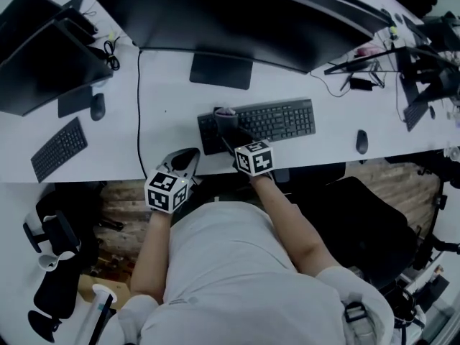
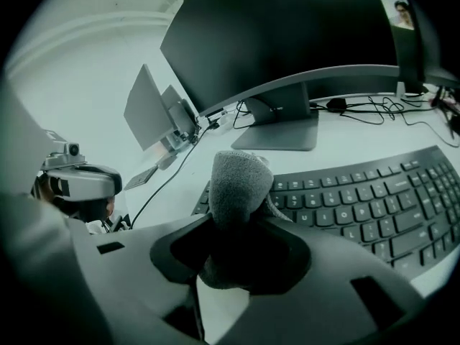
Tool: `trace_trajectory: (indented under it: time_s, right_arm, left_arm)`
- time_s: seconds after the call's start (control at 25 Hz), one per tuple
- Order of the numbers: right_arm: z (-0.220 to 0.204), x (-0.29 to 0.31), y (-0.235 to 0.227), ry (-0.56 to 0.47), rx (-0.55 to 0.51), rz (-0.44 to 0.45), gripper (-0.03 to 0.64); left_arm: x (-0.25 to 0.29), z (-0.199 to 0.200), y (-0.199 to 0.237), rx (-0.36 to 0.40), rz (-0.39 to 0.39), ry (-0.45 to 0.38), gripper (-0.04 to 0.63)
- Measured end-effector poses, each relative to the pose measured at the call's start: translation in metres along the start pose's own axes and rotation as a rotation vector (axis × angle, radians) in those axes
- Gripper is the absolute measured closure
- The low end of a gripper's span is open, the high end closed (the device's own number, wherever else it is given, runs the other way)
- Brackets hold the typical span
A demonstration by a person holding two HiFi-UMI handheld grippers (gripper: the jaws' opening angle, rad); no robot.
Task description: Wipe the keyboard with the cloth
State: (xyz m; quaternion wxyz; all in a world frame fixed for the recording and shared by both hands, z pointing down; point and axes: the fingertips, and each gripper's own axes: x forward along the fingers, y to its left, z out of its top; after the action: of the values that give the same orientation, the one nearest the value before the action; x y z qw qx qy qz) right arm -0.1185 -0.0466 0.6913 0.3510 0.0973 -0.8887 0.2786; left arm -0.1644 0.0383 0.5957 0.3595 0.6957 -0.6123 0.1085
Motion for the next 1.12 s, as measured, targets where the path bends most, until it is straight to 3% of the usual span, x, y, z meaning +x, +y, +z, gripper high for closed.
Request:
trace_trajectory:
  time_s: [0.72, 1.12]
  right_arm:
    - [0.002, -0.076, -0.129, -0.163, 0.236, -0.231, 0.471]
    - [0.008, -0.125, -0.203, -0.26, 0.379, -0.363, 0.471]
  left_arm:
    - [0.059, 0.032, -0.036, 0.158, -0.158, 0.111, 0.594]
    - [0.099, 0.046, -0.063, 0.257, -0.312, 0.198, 0.594]
